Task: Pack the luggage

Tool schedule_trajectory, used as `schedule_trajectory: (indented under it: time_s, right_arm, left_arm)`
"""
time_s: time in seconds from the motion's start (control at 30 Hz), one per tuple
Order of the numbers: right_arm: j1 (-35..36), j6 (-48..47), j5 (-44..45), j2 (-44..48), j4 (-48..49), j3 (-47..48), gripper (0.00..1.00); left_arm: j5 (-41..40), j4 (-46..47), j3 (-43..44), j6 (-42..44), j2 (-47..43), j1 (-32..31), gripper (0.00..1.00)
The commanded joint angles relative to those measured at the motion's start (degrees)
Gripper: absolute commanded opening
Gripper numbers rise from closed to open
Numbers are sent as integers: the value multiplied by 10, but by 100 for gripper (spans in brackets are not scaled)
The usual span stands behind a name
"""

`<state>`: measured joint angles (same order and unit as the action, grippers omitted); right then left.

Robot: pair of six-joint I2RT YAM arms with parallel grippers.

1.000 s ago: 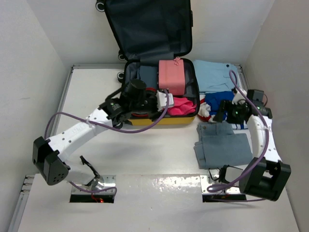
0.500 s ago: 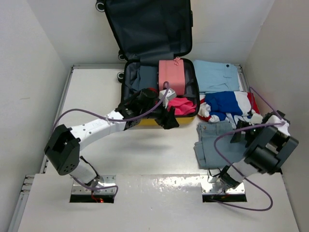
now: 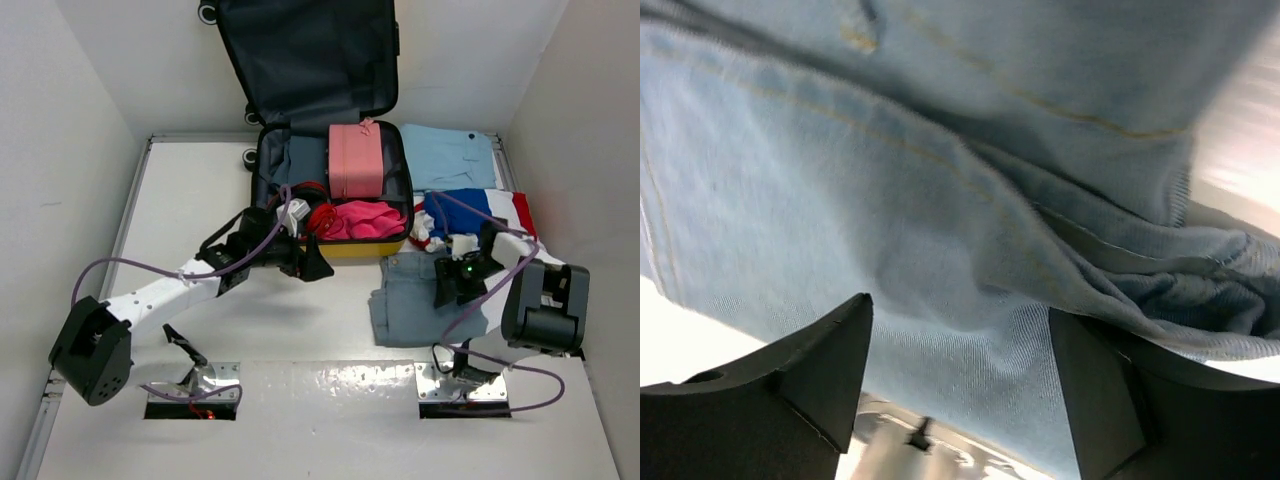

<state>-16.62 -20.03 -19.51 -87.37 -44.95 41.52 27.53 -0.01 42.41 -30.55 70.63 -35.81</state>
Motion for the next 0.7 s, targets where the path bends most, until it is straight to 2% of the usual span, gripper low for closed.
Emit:
schedule_trajectory:
  time_s: [0.0,0.2,0.27,0.37,0.43,0.47,0.5,0.67]
  right_arm:
    - [54,66,-27,24,17,-8,70]
    - [139,102,-53,56,-41,38,70]
    - [142,139,-50,97,-45,35,76]
    - [117,185,-27,158,-47,28,82]
    - [78,185,-8,188,-42,17,83]
    - [71,170,2,196,-42,17,87]
    - [35,162,5,203,-38,18,88]
    - [-56,46,-22,124,-46,25,96]
  left_arm:
    - [13,47,-14,-25,-15,-7,91]
    - [5,90,-25,-81,26,-44,91]
    - [-2,108,-25,-98,48,-51,91]
    - [-18,107,-8,-104,70,-63,89]
    - [-29,119,-8,-116,80,-63,88]
    - [-29,141,-3,-129,91,-63,88]
    - [-41,141,5,-129,97,-71,86]
    - [-87,193,2,-168,127,-82,85]
